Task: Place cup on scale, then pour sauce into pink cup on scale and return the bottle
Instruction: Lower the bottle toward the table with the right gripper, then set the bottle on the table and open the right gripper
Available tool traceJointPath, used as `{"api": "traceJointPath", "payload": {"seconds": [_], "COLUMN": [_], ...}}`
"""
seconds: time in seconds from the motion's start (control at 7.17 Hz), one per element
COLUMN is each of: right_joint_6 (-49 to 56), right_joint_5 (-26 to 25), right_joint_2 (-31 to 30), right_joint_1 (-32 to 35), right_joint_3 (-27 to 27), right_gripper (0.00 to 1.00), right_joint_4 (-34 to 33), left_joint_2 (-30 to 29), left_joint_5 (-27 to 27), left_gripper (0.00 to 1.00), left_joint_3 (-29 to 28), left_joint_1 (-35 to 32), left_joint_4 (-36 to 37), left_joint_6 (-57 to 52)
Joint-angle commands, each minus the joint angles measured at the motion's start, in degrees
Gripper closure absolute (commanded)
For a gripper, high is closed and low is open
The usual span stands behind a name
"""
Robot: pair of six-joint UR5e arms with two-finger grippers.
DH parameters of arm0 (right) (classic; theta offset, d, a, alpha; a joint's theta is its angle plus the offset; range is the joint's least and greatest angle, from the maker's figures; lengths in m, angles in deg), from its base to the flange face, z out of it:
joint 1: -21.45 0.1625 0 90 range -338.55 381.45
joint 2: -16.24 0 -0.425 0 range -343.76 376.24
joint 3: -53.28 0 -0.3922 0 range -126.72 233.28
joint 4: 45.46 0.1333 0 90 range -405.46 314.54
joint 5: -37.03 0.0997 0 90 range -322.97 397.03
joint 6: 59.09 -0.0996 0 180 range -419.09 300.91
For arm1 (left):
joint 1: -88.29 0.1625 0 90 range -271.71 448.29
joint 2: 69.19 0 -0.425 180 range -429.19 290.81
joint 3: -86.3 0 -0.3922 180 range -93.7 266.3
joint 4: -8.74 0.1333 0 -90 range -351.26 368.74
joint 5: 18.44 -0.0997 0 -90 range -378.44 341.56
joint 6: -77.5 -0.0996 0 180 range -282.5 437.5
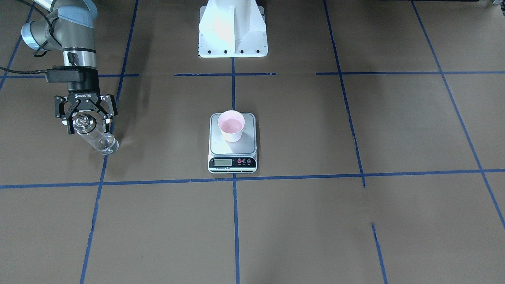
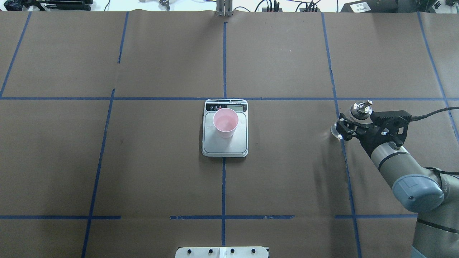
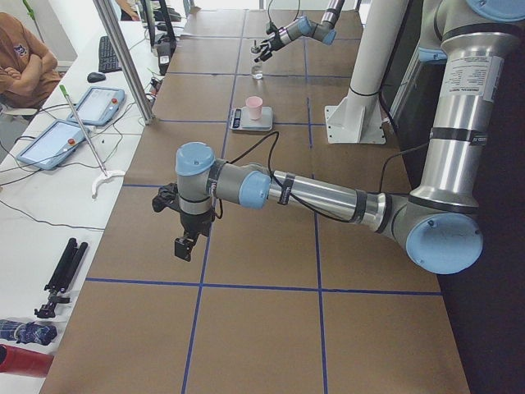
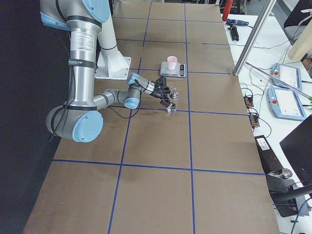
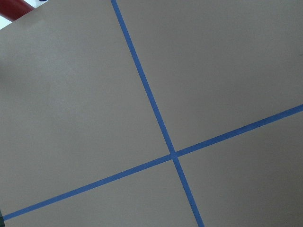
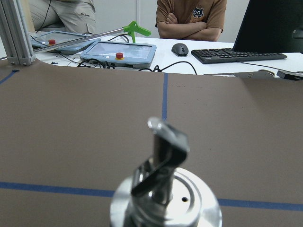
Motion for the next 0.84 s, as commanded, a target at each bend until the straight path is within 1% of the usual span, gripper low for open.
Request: {"api": "traceJointPath", "payload": {"seconds": [0.0,0.14,0.28,0.42,0.56,0.7], "right_joint_6": [-0.04,-0.13,-0.13,-0.13,-0.13,-0.04], "right_joint_5": [-0.07,-0.16,-0.16,-0.16,0.1,1.06], "right_joint_2": [-0.96,-4.1,-6.83,-8.42,-10.7,-15.51], "right_joint_1": [-1.47,-2.61,-3.32,-4.2,-4.55,-4.73], "right_joint_3": [1.66,4.64,6.4,8.25,11.4,16.74], "right_gripper": [0.0,0.0,0.0,0.0,0.0,0.0], "right_joint_4": [0.0,0.0,0.0,0.0,0.0,-0.09], "left_joint_2": [-0.05,-0.05,-0.48,-0.58,-0.66,-1.01], "left_joint_5": [0.0,0.0,-0.09,-0.09,0.0,0.0], "left_gripper": [0.0,0.0,0.0,0.0,0.0,0.0], "left_joint_3": [0.01,0.01,-0.08,0.01,0.35,1.23], "left_joint_1": [-0.01,-0.1,-0.1,-0.27,-0.97,-1.07], "left_joint_4": [0.0,0.26,0.44,0.44,1.14,2.97], "left_joint_6": [0.0,0.0,0.0,-0.09,-0.09,-0.09]}}
